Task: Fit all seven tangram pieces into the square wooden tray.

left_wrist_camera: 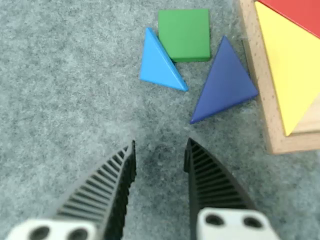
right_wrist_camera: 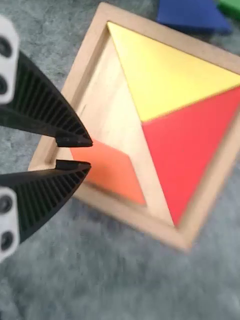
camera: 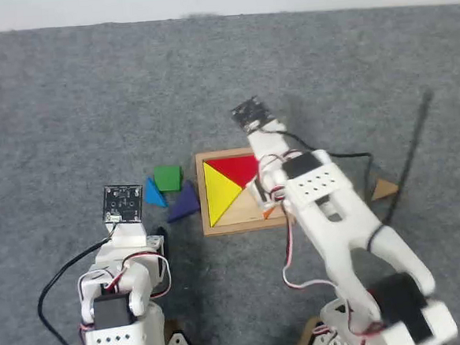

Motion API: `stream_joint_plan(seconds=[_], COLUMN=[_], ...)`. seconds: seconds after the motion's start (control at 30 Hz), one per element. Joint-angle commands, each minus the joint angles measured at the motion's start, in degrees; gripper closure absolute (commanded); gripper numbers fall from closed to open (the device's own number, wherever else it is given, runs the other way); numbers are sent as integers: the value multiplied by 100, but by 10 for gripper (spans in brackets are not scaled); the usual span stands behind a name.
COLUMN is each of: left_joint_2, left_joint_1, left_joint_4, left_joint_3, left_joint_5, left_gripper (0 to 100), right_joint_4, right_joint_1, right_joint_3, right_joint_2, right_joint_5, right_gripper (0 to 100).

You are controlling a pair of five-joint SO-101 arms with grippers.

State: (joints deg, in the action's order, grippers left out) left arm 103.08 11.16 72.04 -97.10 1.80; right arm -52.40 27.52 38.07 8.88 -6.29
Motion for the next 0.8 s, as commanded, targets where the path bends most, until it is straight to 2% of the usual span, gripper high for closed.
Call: stream_joint_plan(seconds=[0.0, 0.3, 0.5, 0.63, 0.77], left_joint_2=[62, 62, 62, 62, 62], left_joint_1=[0, 0, 0, 0, 0], left_joint_4=[0, 0, 0, 0, 0], left_joint_3=[66, 66, 66, 66, 66], left_joint_5=[62, 62, 62, 62, 62], left_gripper=[849, 849, 849, 849, 849], right_joint_4=[198, 198, 198, 145, 136], right_joint_1=[-31, -708, -716, -708, -725], right_joint_3=[-299, -1231, -1591, -1565, -1125], right_joint_2=[-523, -1622, -1895, -1596, -655], right_joint_5=[-62, -79, -229, -220, -211], right_gripper=[941, 943, 943, 939, 939])
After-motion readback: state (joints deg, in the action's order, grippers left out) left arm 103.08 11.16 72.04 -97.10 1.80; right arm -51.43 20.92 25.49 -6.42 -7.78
